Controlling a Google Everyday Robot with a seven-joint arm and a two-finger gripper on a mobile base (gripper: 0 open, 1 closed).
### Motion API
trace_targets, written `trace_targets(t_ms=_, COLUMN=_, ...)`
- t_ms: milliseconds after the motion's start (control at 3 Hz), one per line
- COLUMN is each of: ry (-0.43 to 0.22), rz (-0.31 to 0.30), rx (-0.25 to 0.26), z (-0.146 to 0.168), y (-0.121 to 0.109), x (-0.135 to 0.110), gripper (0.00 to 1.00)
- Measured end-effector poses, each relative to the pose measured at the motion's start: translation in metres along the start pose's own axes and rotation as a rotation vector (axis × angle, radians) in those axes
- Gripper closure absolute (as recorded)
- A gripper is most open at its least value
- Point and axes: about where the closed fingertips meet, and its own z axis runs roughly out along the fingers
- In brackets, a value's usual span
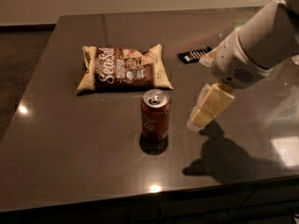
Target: Move coke can near brown chip bag
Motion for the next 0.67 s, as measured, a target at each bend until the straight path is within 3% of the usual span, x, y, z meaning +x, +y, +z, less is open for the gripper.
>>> trace_targets(t_ms=667, ry=-0.205, rz=0.042, rx=-0.084, z=0.045, y=0.018, x=-0.031, gripper=0.0)
